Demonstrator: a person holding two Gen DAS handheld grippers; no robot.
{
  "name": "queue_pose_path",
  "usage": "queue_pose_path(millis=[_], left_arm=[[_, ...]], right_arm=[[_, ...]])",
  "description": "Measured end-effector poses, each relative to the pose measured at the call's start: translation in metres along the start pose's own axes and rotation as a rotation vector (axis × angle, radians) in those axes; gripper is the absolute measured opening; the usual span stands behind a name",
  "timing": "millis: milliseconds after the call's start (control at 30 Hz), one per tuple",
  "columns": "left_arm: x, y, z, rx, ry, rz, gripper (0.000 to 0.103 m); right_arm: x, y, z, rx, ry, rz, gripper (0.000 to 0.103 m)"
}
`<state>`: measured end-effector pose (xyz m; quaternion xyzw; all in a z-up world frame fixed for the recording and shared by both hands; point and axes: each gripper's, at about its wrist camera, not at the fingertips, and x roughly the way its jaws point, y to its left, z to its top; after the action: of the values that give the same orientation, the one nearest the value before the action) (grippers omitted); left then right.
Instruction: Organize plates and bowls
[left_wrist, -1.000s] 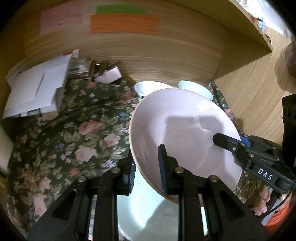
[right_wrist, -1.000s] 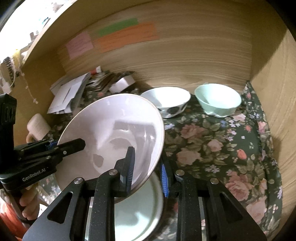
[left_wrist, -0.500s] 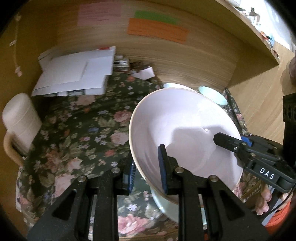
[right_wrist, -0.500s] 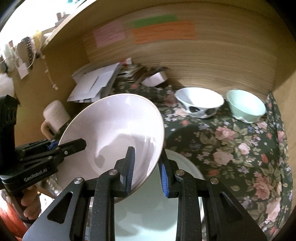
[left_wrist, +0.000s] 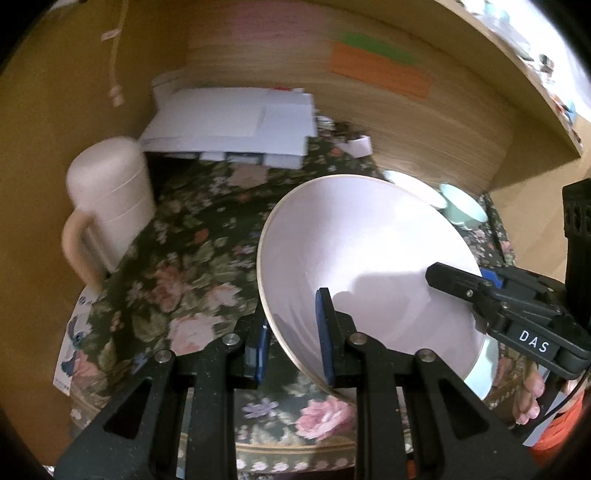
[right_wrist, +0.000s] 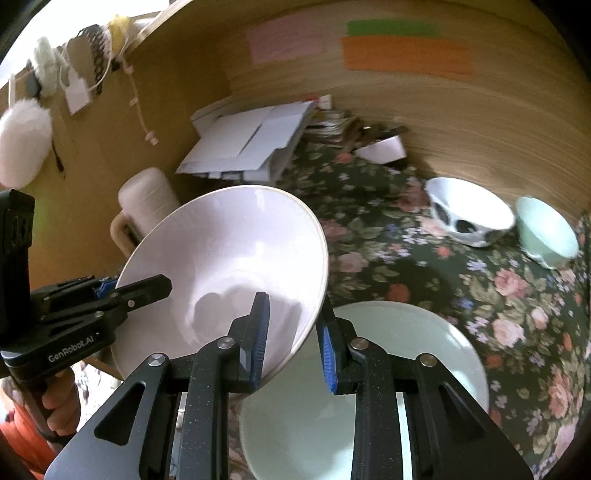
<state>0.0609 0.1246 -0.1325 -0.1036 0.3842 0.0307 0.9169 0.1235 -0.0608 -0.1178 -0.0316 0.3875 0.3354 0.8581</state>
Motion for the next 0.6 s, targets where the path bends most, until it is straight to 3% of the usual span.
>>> queue_pose_path(millis=[600], left_arm=[[0.022, 0.059, -0.022, -0.115, 0.057, 0.067, 0.022]], right_arm=[[0.063, 0.033, 0.005, -0.084, 0.126, 0.053, 0.023]])
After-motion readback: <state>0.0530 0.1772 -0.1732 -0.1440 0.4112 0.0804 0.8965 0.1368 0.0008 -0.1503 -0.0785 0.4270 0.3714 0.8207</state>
